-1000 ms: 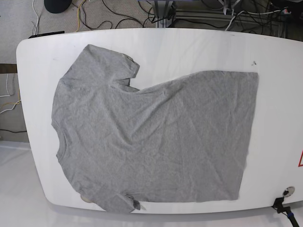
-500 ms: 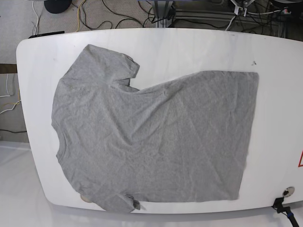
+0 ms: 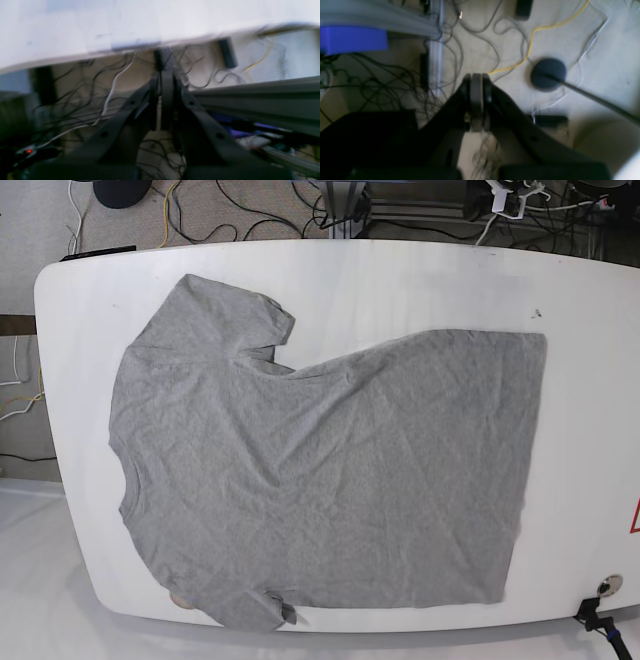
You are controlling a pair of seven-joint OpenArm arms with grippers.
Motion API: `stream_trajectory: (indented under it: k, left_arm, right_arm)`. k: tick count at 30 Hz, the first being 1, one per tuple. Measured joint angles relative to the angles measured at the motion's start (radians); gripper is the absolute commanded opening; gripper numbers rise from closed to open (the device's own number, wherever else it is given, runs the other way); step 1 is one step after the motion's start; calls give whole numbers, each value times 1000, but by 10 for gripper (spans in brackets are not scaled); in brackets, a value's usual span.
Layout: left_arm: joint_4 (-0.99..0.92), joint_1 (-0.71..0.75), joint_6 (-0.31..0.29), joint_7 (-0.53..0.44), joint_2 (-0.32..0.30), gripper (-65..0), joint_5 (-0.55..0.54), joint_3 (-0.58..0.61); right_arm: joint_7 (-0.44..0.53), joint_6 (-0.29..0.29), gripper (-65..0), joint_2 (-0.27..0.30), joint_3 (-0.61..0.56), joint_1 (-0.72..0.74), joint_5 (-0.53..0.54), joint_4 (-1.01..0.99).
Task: Fold the T-shirt properly
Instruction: 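Move both grippers down toward the shirt's shoulder corners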
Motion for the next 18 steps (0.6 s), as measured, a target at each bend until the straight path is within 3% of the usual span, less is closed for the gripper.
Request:
stream_trajectory:
  k: [12,18]
  left_arm:
    - [195,1,-10,91,2,-650,-31,-104]
    - [296,-30,-22,225,6,-650,-61,-200]
  right_arm:
    - [-143,3,-650,14,134,-10,133,255]
    - [-185,0,-650,13,162,2,118,315]
